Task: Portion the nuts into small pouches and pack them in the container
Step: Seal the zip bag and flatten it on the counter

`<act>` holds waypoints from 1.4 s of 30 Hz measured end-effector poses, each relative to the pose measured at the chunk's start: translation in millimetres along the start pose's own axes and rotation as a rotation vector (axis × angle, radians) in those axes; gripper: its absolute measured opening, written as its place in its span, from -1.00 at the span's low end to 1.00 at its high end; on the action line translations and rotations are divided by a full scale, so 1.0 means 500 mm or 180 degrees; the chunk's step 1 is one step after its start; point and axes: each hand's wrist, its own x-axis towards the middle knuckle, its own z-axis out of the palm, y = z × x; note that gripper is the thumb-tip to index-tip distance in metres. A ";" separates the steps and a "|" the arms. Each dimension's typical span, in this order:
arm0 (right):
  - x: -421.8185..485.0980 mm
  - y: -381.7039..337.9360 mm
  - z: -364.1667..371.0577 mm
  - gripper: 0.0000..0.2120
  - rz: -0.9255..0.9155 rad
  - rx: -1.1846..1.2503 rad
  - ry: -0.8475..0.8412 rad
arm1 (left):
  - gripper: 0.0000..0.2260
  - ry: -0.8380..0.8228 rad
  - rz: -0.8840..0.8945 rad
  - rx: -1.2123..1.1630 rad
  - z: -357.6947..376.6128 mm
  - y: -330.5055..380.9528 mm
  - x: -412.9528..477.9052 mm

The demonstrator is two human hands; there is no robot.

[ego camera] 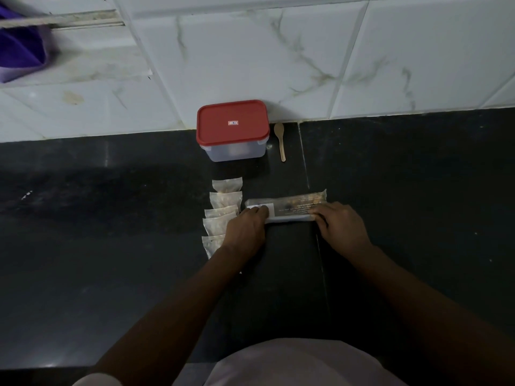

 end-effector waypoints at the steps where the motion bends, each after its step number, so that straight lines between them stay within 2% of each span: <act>1: 0.008 -0.003 -0.004 -0.87 0.0089 0.0033 -0.0037 | -0.75 0.0000 0.0008 -0.0018 -0.001 0.000 0.002; 5: 0.025 -0.015 -0.003 -0.85 0.0281 -0.0053 -0.0126 | -0.69 0.0071 0.0046 -0.0082 0.004 0.008 0.012; 9: 0.022 -0.018 0.005 -0.84 0.0131 -0.0227 -0.0071 | -0.67 0.0044 0.0069 0.0038 0.013 0.012 0.018; 13: 0.015 -0.017 0.016 -0.65 -0.0033 -0.0499 -0.0149 | -0.67 0.0003 0.0059 0.0102 0.015 0.013 0.020; 16: 0.009 -0.022 0.018 -0.56 -0.0024 -0.0399 -0.0129 | -0.65 0.0173 0.0111 0.0276 0.013 0.011 0.015; 21: 0.001 -0.022 0.027 -0.59 -0.0051 -0.0545 -0.0354 | -0.52 0.0160 0.0418 0.0192 0.012 0.007 0.008; 28: 0.009 -0.040 0.021 -0.56 0.0149 -0.0519 -0.0407 | -0.56 -0.0150 0.0338 0.0282 0.006 0.009 0.023; 42: -0.018 -0.033 0.036 -0.52 0.0049 -0.0614 -0.0275 | -0.46 -0.0499 0.0352 0.0107 0.013 0.004 0.022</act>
